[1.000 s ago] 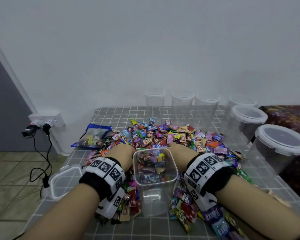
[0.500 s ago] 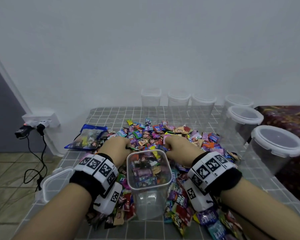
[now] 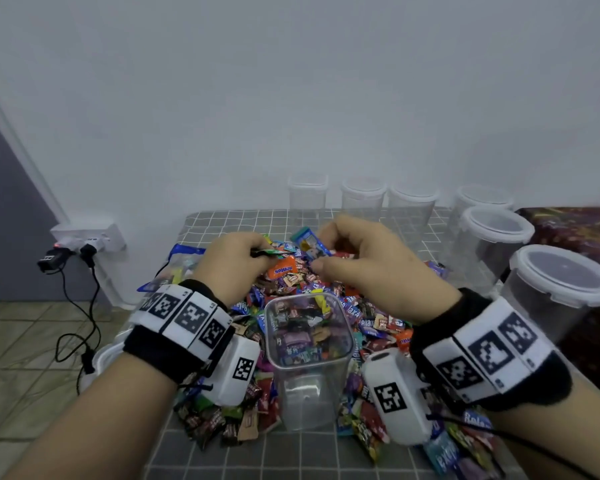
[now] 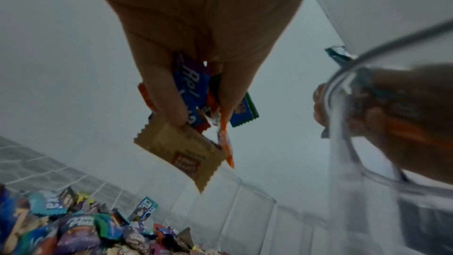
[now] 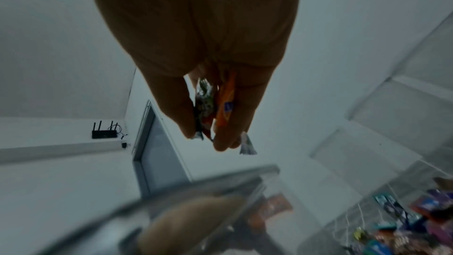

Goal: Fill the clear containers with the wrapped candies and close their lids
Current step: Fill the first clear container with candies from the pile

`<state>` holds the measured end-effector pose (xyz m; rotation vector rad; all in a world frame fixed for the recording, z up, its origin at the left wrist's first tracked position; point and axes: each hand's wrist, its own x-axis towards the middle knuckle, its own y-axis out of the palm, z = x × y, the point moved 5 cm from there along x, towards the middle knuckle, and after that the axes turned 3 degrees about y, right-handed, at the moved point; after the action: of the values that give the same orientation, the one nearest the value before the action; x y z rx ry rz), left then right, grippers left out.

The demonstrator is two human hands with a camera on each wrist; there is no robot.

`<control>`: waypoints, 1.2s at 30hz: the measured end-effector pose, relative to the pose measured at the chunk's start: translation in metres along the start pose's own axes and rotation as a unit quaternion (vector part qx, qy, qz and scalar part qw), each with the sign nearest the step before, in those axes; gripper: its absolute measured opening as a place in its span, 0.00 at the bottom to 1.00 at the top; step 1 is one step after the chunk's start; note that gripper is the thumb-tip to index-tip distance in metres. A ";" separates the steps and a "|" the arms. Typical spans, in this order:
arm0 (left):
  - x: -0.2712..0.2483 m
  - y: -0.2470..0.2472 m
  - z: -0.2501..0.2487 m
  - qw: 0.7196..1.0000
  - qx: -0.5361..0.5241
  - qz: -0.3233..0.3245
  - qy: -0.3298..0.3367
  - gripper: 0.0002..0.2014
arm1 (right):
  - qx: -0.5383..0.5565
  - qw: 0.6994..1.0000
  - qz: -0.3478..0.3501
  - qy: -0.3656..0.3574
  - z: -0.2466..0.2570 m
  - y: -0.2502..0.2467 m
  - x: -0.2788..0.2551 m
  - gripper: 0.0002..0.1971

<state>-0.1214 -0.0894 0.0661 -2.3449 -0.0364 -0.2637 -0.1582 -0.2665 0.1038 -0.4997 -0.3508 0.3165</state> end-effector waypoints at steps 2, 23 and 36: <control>-0.003 -0.002 -0.001 1.000 -0.005 -0.011 0.004 0.09 | -0.005 1.000 0.015 -0.013 -0.001 0.010 -0.006 0.08; -0.017 -0.011 -0.009 0.995 -0.077 -0.053 0.027 0.06 | -0.030 0.988 0.013 -0.152 -0.006 0.035 -0.041 0.09; -0.033 -0.020 -0.038 0.979 -0.197 -0.009 0.055 0.05 | 0.085 0.988 0.118 0.053 -0.051 0.043 -0.055 0.53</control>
<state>-0.1624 -0.0997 0.0995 -2.7188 0.0543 -0.4433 -0.1957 -0.2719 0.0259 -0.3883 -0.1583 0.5420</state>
